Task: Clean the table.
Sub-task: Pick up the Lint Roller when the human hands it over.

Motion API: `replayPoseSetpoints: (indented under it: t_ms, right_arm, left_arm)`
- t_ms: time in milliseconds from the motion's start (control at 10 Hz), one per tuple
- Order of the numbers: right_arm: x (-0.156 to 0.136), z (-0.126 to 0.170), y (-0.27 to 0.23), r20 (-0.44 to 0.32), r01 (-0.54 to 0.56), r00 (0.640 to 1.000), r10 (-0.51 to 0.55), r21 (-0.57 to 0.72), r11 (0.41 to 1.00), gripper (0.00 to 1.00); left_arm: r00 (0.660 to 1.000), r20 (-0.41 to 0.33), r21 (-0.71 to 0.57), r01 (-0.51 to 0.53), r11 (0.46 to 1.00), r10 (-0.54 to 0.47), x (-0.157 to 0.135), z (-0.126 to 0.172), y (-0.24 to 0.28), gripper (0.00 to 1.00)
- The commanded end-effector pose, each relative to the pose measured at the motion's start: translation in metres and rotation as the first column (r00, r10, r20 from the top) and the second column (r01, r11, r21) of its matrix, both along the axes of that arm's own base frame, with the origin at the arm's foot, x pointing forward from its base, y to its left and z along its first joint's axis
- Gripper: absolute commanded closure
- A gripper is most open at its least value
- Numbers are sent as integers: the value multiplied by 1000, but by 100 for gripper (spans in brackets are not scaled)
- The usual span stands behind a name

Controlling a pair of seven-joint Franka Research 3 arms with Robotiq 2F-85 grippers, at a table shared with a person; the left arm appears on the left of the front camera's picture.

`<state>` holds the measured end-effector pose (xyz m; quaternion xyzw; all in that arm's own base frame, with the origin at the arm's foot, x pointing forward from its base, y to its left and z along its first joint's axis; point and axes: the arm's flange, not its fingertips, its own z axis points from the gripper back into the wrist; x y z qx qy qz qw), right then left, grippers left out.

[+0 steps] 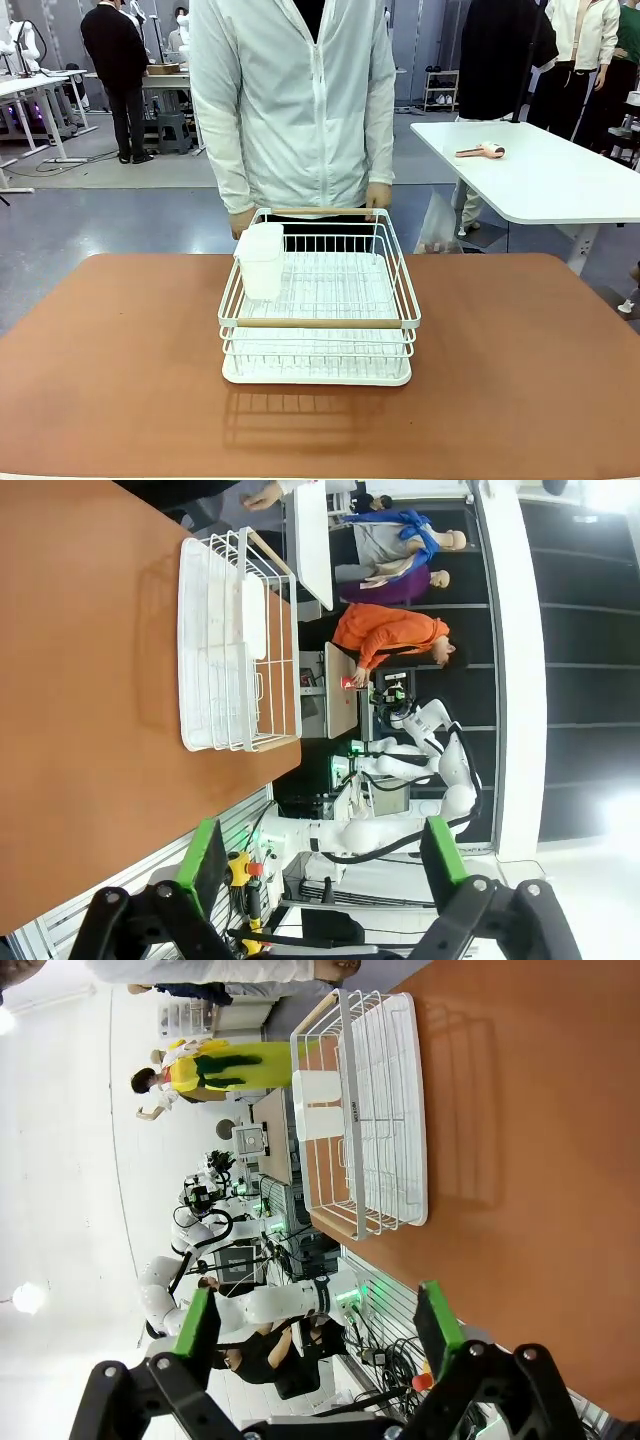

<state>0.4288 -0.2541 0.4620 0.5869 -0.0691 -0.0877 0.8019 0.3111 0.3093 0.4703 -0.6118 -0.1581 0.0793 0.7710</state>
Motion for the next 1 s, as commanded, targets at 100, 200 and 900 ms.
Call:
replayPoseSetpoints:
  t_ms: [100,200,900]
  right_arm:
    - [-1,2,0,2,0,1000,0,0,1000,0]
    - [-1,2,0,2,0,1000,0,0,1000,0]
    - [-1,2,0,2,0,1000,0,0,1000,0]
  left_arm:
    - [1000,8,-10,4,1000,-4,-5,3,1,0]
    - [1000,8,-10,4,1000,-4,-5,3,1,0]
    - [1000,8,-10,4,1000,-4,-5,3,1,0]
